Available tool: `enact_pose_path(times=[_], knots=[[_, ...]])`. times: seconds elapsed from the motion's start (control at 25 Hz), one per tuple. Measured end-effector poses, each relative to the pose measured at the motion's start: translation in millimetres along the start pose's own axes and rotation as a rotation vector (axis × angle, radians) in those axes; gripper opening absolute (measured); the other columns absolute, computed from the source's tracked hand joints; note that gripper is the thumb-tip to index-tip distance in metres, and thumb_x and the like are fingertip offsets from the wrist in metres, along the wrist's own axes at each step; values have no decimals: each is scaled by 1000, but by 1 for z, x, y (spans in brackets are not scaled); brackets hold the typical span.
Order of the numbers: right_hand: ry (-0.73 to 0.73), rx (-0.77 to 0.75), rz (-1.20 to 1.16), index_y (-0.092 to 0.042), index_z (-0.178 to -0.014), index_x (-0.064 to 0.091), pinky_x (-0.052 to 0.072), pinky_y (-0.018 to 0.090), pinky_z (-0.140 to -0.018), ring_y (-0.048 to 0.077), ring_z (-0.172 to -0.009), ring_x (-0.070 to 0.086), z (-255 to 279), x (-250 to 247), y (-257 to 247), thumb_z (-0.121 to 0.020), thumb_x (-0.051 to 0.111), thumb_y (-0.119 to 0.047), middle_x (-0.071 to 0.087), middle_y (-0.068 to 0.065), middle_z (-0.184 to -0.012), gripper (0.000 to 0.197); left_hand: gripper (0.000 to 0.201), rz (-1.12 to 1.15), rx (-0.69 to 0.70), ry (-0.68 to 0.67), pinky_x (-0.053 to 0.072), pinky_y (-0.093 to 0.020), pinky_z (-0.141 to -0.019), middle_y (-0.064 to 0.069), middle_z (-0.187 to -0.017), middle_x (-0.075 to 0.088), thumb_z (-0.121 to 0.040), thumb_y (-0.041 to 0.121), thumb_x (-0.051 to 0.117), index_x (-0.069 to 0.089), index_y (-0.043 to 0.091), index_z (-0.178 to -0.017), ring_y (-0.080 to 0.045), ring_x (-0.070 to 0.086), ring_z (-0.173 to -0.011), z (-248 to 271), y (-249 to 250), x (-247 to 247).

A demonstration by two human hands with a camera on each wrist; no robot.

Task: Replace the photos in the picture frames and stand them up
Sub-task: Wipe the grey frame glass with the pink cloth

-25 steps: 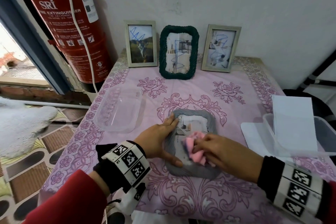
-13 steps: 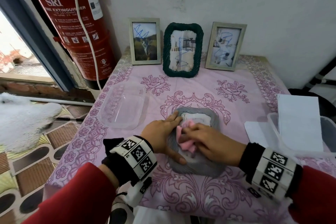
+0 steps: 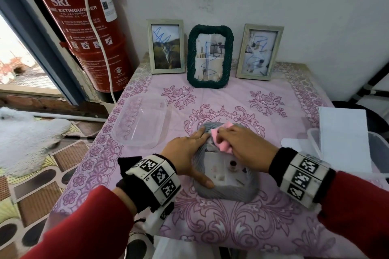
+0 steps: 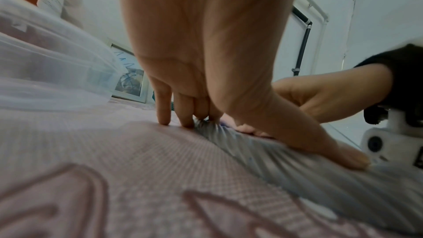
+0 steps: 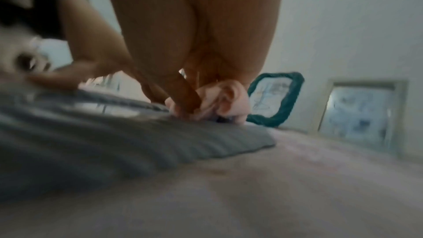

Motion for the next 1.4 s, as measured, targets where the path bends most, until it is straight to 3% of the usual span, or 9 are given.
enact_pose_path(times=[0.24, 0.52, 0.8, 0.88, 1.0, 1.08, 1.16, 1.28, 1.4], knots=[[-34, -148, -212, -14, -111, 58, 45, 33, -86, 19, -94, 55, 33, 16, -40, -88, 46, -15, 55, 5, -110, 26, 124, -58, -10, -7, 33, -28, -109, 4, -159, 0, -52, 64, 78, 15, 19, -149, -17, 42, -132, 0, 2, -1], [-35, -74, 46, -22, -121, 49, 32, 25, -101, 13, -116, 48, 47, 3, -12, -93, 38, -25, 56, -6, -123, 30, 126, -80, -14, -53, 30, -31, -112, 5, -158, -8, -56, 66, 75, 6, 20, -151, -15, 33, -138, 0, 1, 1], [19, 59, 29, -15, -105, 53, 32, 25, -79, 17, -93, 46, 13, -5, 7, -89, 44, -9, 56, 2, -103, 20, 120, -134, 6, -116, 28, -34, -113, -4, -157, -13, -62, 67, 70, 0, 26, -150, -18, 25, -142, 1, 5, 3], [98, 84, -147, -9, -98, 60, 41, 27, -79, 20, -90, 51, 14, -9, 10, -84, 47, -1, 62, 6, -95, 21, 114, -145, 16, -133, 27, -37, -113, -9, -157, -13, -65, 65, 69, 2, 30, -150, -22, 23, -142, 2, 7, 2], [370, 134, -394, -8, -86, 67, 43, 12, -68, 11, -69, 58, 23, -27, 20, -80, 53, 7, 67, -5, -72, 21, 108, -59, 11, -151, 18, -39, -117, -12, -157, -14, -68, 57, 72, 7, 30, -150, -22, 9, -146, 6, 11, 0], [533, 220, -423, -11, -85, 70, 44, 10, -67, 9, -68, 61, 33, -38, 32, -79, 56, 6, 68, -6, -72, 23, 102, 40, 13, -131, 10, -42, -119, -10, -157, -11, -69, 51, 74, 15, 29, -149, -22, -2, -146, 12, 14, -2], [592, 280, -394, -9, -84, 72, 40, 1, -65, 9, -69, 62, 42, -43, 41, -74, 57, 9, 68, -7, -74, 26, 88, 44, 59, -60, 6, -37, -119, -3, -158, 6, -75, 51, 69, 25, 29, -147, -18, 2, -147, 15, 18, -4], [392, 292, -374, -6, -86, 73, 44, 10, -62, 15, -71, 65, 50, -31, 44, -72, 55, 10, 66, -5, -74, 28, 61, -32, 117, 4, 9, -29, -115, 4, -154, 28, -89, 52, 49, 35, 28, -143, -11, 21, -142, 13, 31, -2], [267, 271, -362, -7, -83, 72, 46, 24, -62, 19, -70, 66, 51, -20, 41, -74, 53, 6, 67, -1, -72, 25, 63, -150, 110, -63, 4, -30, -116, 5, -157, 17, -92, 53, 43, 26, 27, -147, -8, 14, -144, 10, 39, 8]])
Point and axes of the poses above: each hand's wrist, its own z-axis away from the middle knuckle, its own x-axis out of the palm, y = z × x, the point moved 4 cm from there along -z, towards the middle knuckle
